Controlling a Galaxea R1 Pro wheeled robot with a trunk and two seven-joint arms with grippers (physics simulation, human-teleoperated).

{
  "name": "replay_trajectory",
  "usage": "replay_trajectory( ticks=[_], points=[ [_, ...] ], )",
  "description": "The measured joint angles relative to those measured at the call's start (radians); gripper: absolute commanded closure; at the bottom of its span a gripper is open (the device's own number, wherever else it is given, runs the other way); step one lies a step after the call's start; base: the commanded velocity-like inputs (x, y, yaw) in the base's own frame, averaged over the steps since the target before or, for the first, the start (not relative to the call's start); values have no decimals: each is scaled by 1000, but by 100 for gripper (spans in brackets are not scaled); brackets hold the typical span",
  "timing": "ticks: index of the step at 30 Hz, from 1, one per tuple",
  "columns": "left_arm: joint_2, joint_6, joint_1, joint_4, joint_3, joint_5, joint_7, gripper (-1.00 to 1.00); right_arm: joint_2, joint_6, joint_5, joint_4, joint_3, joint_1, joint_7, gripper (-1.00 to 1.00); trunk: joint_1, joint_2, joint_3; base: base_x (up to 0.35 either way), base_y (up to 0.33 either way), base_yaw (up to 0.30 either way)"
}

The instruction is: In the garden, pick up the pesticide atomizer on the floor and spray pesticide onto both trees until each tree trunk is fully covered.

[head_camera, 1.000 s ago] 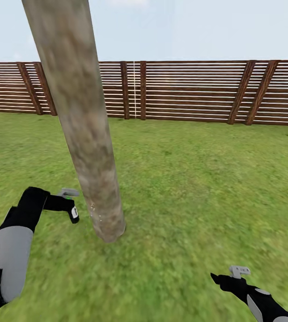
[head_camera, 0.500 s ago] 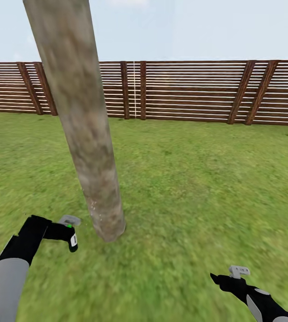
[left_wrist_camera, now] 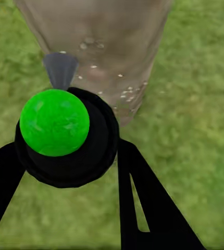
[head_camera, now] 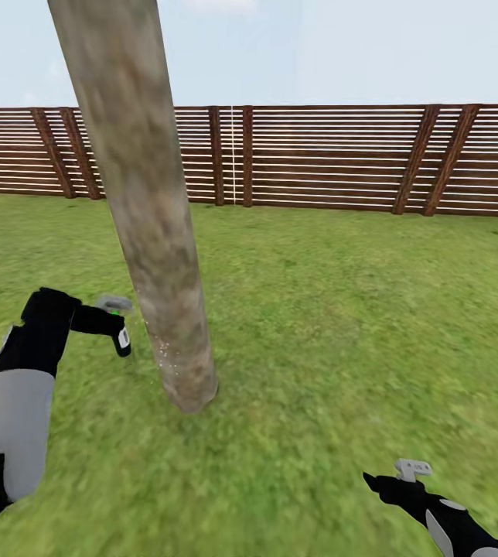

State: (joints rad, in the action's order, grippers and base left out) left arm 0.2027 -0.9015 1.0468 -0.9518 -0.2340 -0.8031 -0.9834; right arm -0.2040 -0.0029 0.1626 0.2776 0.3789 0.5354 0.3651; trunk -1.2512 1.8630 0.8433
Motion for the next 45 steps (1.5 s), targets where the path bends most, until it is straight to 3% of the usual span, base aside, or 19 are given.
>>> replay_trajectory(
  ticks=[3, 6, 9, 11, 15, 16, 17, 21, 25, 27, 30, 33, 35, 36, 37, 39, 40, 45],
  points=[
    [-4, 14, -89, 83, 14, -24, 5, 100, 0, 0, 0, -1, 0, 0, 0, -100, 0, 0, 0, 0, 0, 0],
    [-9, 68, -181, 157, 10, -21, 11, 100, 1, 0, 0, -2, 0, 0, 0, -100, 0, 0, 0, 0, 0, 0],
    [-8, 116, -206, 256, 6, -23, 13, 100, 2, 0, 0, -2, -1, 0, 0, -100, 0, 0, 0, 0, 0, 0],
    [-4, 123, -208, 273, -2, -16, 20, 100, 2, 0, 0, -2, -1, 0, 0, -100, 0, 0, 0, 0, 0, 0],
    [-1, 111, -190, 175, -3, -11, 17, 100, 2, 0, 0, -2, -1, 0, 0, -100, 0, 0, 0, 0, 0, 0],
    [0, 100, -158, 134, -1, -22, 14, 100, 2, 0, 0, -2, -1, 0, 0, -100, 0, 0, 0, 0, 0, 0],
    [0, 85, -97, 111, 0, -12, 12, 100, 2, 0, 0, -2, 0, 0, 0, -100, 0, 0, 0, 0, 0, 0],
    [7, 16, 4, 98, 9, -21, 12, 100, 2, 0, 0, -2, 0, 0, 0, -100, 0, 0, 0, 0, 0, 0],
    [1, 25, 3, 97, 16, -22, 17, 100, 2, 0, 0, -2, 0, 0, 0, -100, 0, 0, 0, 0, 0, 0],
    [1, 70, -57, 100, 19, -24, 25, 100, 2, 0, 0, -2, 0, 0, 0, -100, 0, 0, 0, 0, 0, 0],
    [-5, 146, -156, 119, 15, -14, 97, 100, 2, 0, 0, -2, -1, 0, 0, -100, 0, 0, 0, 0, 0, 0],
    [-38, 164, -225, 157, 8, -2, 134, 100, 2, 0, 0, -2, -1, 0, 0, -100, 0, 0, 0, 0, 0, 0],
    [-50, 179, -245, 164, 5, 32, 191, 100, 2, 0, 0, -2, -1, 0, 0, -100, 0, 0, 0, 0, 0, 0],
    [-60, 182, -251, 190, 4, 94, 274, 100, 2, 0, 0, -2, -1, 0, 0, -100, 0, 0, 0, 0, 0, 0],
    [-62, 185, -252, 219, 5, 134, 326, 100, 2, 0, 0, -2, -1, 0, 0, -100, 0, 0, 0, 0, 0, 0],
    [-63, 187, -253, 262, 5, 212, 395, 100, 2, 0, 0, -2, -1, 0, 0, -100, 0, 0, 0, 0, 0, 0],
    [-63, 188, -254, 272, 5, 233, 410, 100, 2, 0, 0, -2, -1, 0, 0, -100, 0, 0, 0, -25, 0, 0],
    [-64, 185, -254, 280, 5, 267, 422, 100, 2, 0, 0, -2, 0, 0, 0, -100, 0, 0, 0, -196, -146, 34]
  ],
)
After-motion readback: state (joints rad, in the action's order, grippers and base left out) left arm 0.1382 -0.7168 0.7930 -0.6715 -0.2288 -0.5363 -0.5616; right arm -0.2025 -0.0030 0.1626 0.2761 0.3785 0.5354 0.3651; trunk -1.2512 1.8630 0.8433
